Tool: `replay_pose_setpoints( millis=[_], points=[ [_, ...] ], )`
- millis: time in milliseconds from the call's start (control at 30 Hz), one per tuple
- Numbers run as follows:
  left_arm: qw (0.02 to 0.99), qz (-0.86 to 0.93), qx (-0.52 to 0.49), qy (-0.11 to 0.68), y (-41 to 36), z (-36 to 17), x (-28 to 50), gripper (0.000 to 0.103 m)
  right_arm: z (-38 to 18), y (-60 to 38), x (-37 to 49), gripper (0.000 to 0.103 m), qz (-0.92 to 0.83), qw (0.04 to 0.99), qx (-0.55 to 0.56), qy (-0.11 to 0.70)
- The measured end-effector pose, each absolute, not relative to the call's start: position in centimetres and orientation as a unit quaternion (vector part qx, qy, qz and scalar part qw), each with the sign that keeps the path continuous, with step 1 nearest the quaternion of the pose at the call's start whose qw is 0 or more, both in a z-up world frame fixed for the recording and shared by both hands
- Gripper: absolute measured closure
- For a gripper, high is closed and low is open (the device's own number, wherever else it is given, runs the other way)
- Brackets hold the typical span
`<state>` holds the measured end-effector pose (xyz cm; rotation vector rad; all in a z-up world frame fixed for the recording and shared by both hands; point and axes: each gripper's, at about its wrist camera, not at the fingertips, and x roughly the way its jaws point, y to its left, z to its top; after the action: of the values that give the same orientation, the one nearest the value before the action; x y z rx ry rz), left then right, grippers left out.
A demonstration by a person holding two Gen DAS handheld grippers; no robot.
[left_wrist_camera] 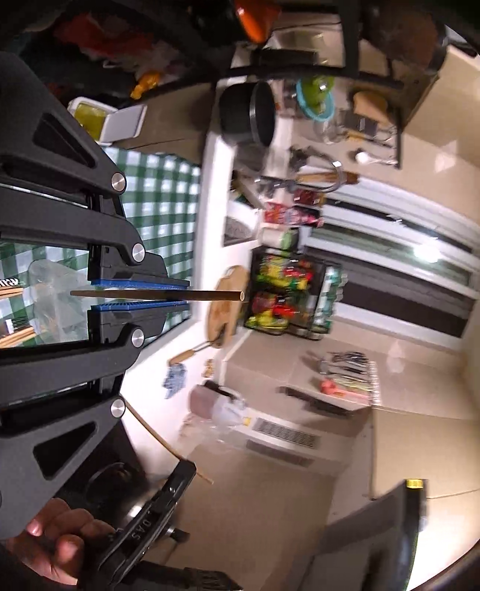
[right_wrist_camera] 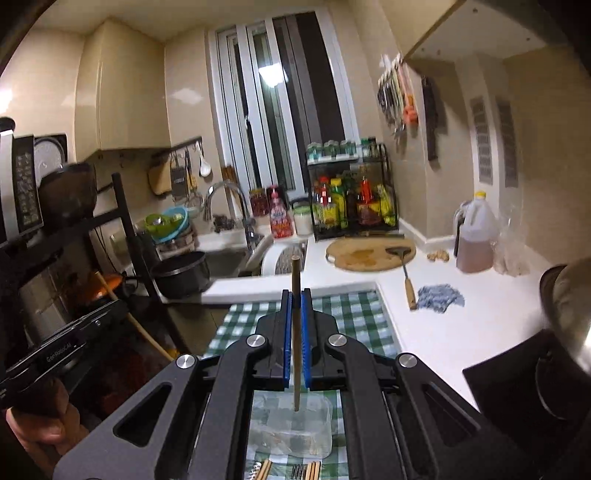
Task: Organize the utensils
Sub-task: 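Lift both held chopsticks and carry them over the clear plastic container, then open both tools to drop the chopsticks into the container, then move both open tools back down to the remaining utensils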
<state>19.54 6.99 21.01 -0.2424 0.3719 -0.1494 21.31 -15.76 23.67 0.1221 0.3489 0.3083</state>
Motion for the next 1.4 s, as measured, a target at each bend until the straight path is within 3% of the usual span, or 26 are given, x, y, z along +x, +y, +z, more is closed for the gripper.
replay_pose_setpoints(
  millis=[433, 567, 600, 667, 700, 1067, 1267, 1400],
  points=[
    [0.956, -0.086, -0.102, 0.262, 5.3, 15.1, 23.6, 0.097, 15.6, -13.4, 25.1, 0.098, 0.170, 0.945, 0.044, 0.274],
    [0.951, -0.082, -0.100, 0.281, 5.3, 13.8, 24.1, 0.097, 14.1, -13.0, 25.6, 0.089, 0.165, 0.939, 0.036, 0.300],
    [0.951, -0.080, -0.101, 0.280, 5.4, 13.7, 24.0, 0.094, 13.9, -13.1, 25.6, 0.084, 0.163, 0.938, 0.034, 0.303],
    [0.954, -0.074, -0.103, 0.272, 5.5, 14.1, 23.6, 0.069, 13.8, -13.2, 25.3, 0.066, 0.153, 0.940, 0.028, 0.304],
    [0.957, -0.072, -0.102, 0.261, 5.6, 14.5, 23.1, 0.059, 14.0, -13.2, 24.9, 0.062, 0.148, 0.942, 0.023, 0.301],
    [0.983, -0.057, -0.067, 0.162, 4.5, 19.3, 16.3, 0.058, 19.0, -14.9, 17.5, 0.060, 0.132, 0.970, -0.014, 0.201],
    [0.985, -0.045, -0.056, 0.155, 4.8, 17.5, 11.1, 0.059, 19.1, -16.7, 11.9, 0.060, 0.137, 0.977, -0.007, 0.164],
    [0.981, -0.035, -0.060, 0.182, 5.3, 15.0, 8.6, 0.072, 17.1, -17.4, 8.9, 0.060, 0.143, 0.976, -0.012, 0.161]
  ],
)
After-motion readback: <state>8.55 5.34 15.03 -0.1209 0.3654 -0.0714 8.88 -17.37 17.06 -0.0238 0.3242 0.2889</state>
